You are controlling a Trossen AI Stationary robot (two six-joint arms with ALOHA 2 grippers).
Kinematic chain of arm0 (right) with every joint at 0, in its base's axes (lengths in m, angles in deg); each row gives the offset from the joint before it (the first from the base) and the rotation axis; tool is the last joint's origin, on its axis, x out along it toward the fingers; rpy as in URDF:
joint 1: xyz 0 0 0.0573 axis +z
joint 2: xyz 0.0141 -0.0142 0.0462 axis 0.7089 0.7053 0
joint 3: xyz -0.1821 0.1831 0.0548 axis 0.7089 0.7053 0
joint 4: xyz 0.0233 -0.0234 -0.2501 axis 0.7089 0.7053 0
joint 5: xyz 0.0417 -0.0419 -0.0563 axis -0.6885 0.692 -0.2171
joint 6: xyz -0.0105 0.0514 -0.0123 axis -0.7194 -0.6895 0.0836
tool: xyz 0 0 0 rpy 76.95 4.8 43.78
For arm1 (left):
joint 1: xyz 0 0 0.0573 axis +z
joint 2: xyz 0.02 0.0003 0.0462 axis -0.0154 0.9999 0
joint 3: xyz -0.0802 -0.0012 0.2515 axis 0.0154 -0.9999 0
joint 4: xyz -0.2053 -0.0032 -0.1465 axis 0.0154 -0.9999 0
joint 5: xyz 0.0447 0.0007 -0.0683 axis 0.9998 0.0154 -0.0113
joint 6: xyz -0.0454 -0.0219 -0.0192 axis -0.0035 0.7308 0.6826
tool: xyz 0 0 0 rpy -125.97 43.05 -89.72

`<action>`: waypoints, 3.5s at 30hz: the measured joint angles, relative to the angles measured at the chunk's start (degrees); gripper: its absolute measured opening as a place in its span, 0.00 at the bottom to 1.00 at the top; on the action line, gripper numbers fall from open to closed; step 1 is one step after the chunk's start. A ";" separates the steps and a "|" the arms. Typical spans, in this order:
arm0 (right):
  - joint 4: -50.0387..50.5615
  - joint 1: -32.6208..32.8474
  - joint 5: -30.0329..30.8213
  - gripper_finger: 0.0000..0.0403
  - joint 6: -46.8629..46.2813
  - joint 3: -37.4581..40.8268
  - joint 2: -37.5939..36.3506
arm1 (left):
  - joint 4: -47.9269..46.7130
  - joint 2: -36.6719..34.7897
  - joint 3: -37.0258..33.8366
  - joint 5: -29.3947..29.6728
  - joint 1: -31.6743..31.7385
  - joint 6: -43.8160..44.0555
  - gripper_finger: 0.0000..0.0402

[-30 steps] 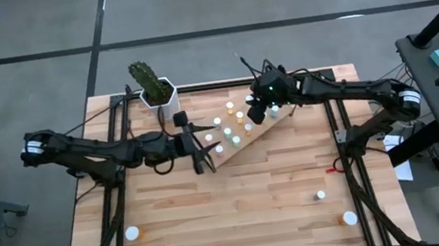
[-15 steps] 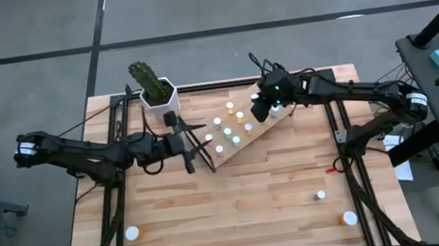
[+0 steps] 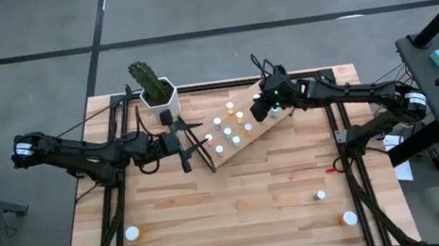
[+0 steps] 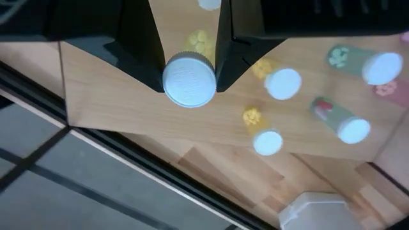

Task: Pick and place medicine bottles onto shelf by color
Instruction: Put the yellow pill bottle on the shelf aligned with the other yellow pill bottle, then move the orange pill bottle

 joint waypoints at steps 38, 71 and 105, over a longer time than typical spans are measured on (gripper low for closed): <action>-17.78 6.88 18.40 0.28 -3.16 6.94 8.67 | 0.13 -0.26 0.00 0.17 0.00 -0.15 0.50; -15.20 6.88 16.47 0.40 -5.22 6.78 10.19 | 0.13 -0.24 0.02 0.20 0.00 -0.13 0.50; -8.78 26.25 -8.83 0.34 32.91 8.31 -23.61 | -19.37 5.23 7.46 -17.21 -1.91 64.88 0.49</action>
